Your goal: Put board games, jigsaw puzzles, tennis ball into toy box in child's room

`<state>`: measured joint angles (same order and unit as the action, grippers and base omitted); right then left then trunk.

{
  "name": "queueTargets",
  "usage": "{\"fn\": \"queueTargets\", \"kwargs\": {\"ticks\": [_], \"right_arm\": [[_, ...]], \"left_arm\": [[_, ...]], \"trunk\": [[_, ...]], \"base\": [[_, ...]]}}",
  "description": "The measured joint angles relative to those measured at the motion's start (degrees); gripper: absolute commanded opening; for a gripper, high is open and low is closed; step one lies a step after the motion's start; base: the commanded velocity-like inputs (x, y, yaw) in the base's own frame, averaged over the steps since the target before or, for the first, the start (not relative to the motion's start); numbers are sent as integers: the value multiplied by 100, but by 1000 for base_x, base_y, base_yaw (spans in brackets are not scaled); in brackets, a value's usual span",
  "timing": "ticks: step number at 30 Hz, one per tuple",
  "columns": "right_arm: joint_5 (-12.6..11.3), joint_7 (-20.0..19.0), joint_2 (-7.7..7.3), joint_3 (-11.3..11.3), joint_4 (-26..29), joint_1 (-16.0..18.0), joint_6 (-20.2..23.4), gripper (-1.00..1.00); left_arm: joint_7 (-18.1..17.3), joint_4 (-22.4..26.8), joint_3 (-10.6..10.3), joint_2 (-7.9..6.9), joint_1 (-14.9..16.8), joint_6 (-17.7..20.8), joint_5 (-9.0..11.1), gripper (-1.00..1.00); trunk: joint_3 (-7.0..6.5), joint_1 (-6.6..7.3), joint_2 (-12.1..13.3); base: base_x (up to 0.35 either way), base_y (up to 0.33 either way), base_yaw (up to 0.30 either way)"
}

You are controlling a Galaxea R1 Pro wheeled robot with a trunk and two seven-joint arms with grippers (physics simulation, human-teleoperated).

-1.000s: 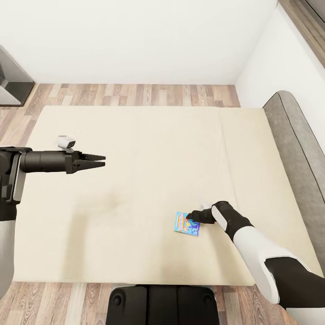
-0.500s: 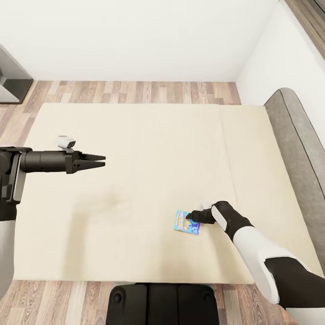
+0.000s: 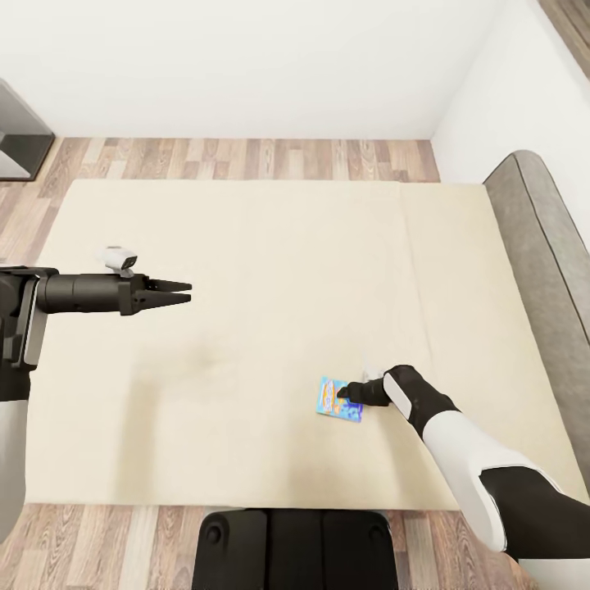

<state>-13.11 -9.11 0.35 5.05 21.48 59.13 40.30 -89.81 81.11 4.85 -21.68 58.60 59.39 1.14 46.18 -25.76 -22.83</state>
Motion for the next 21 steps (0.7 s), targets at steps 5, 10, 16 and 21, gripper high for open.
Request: {"fn": "queueTargets", "kwargs": {"ticks": [5,10,16,21], "right_arm": [[2,-5,-1,0,2,0,0,100],[8,-9,10,-4,5,0,0,100],[12,-11,20,-5,6,0,1,100],[13,-11,22,-5,8,0,1,100]], "left_arm": [[0,0,0,0,0,0,0,100],[0,0,0,0,0,0,0,100],[0,0,0,0,0,0,0,100],[0,0,0,0,0,0,1,100]], "trunk": [[40,0,0],[59,0,0],[67,0,0],[68,0,0]], "base": [[0,0,0],[0,0,0],[0,0,0],[0,0,0]]}}
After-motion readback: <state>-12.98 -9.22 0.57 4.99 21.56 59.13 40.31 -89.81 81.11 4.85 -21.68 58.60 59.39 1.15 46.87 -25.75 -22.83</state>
